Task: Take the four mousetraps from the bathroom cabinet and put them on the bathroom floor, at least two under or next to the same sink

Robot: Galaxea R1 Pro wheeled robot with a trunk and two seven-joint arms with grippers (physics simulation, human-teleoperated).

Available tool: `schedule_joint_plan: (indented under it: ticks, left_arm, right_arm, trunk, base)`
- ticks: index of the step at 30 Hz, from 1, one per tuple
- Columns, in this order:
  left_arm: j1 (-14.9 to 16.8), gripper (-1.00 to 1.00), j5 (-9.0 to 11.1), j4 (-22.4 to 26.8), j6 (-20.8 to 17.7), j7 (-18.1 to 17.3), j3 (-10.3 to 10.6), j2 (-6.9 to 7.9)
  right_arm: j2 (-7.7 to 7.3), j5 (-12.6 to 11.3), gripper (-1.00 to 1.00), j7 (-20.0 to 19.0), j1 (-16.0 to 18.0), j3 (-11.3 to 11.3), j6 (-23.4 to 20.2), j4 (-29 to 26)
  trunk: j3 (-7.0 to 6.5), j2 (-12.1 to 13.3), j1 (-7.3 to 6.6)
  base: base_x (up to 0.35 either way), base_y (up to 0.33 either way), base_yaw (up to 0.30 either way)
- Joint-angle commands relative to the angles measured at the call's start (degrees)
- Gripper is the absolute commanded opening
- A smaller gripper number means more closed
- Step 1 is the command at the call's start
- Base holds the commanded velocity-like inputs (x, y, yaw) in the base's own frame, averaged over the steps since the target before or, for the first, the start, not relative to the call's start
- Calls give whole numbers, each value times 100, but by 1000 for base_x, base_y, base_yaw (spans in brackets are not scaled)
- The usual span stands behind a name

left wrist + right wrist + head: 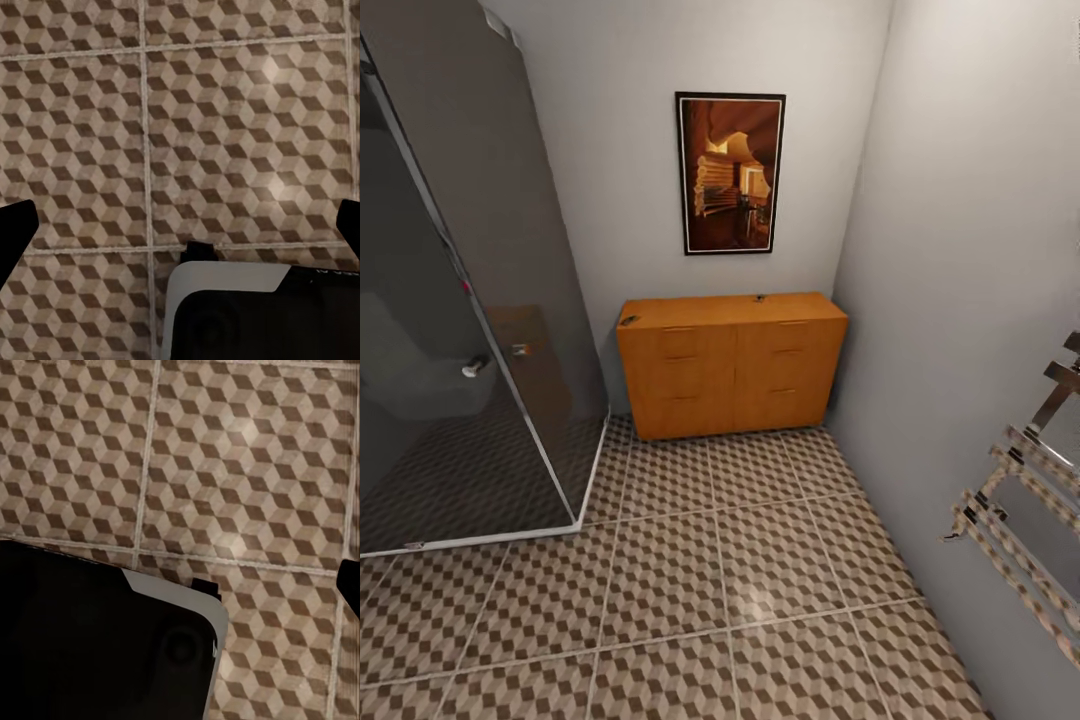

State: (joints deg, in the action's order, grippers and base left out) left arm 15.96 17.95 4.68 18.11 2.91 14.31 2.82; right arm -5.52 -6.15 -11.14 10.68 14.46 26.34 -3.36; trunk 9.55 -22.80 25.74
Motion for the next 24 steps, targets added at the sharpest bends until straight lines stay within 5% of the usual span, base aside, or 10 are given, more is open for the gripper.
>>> schedule_joint_plan:
  ticks: [1,24]
  left_arm:
    - [4,100,24,-5,17,28,48,0]
    - [1,100,24,-11,23,30,45,0]
  right_arm:
    - [-2,-61,100,-36,5,30,13,3]
    - [-2,-61,100,-36,5,30,13,7]
  trunk:
    - [11,-11,5]
    - [11,-11,5]
  base:
    - [134,-260,0]
    - [134,-54,0]
